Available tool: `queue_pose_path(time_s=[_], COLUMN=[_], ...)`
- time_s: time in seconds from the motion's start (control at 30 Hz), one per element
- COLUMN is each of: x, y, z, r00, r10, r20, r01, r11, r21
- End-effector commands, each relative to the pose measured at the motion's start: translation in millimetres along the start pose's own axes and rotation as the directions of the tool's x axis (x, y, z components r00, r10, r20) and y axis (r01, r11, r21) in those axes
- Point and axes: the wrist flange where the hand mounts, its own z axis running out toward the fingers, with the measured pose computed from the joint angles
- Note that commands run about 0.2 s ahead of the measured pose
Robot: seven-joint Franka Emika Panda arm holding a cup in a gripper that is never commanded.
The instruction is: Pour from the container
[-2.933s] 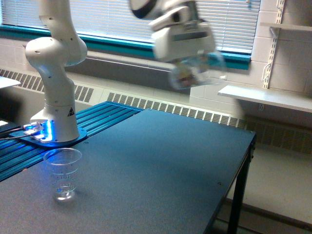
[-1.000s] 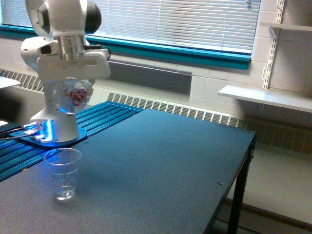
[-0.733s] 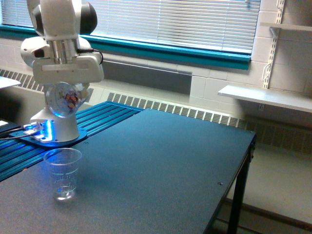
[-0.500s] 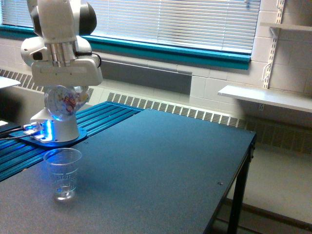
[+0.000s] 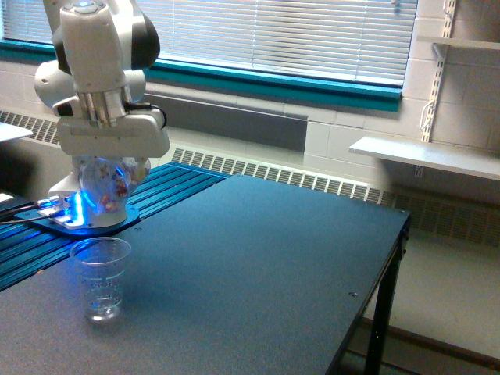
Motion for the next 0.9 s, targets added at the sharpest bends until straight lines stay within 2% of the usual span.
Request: queue_pose_path(time_s=[0.03,0.6,0.9], x=[-3.3,-0.4,6.0], y=[-8.2,-24.9,-33.3], z=[3.0,10.5,9.1], r00=[1.0,0.998,0.996], r10=[-0.005,0.013,0.022], r20=[0.022,0.064,0.089], r01=[0.005,-0.012,-0.022], r11=[1.0,1.0,1.0], r21=[0.002,-0.008,-0.007])
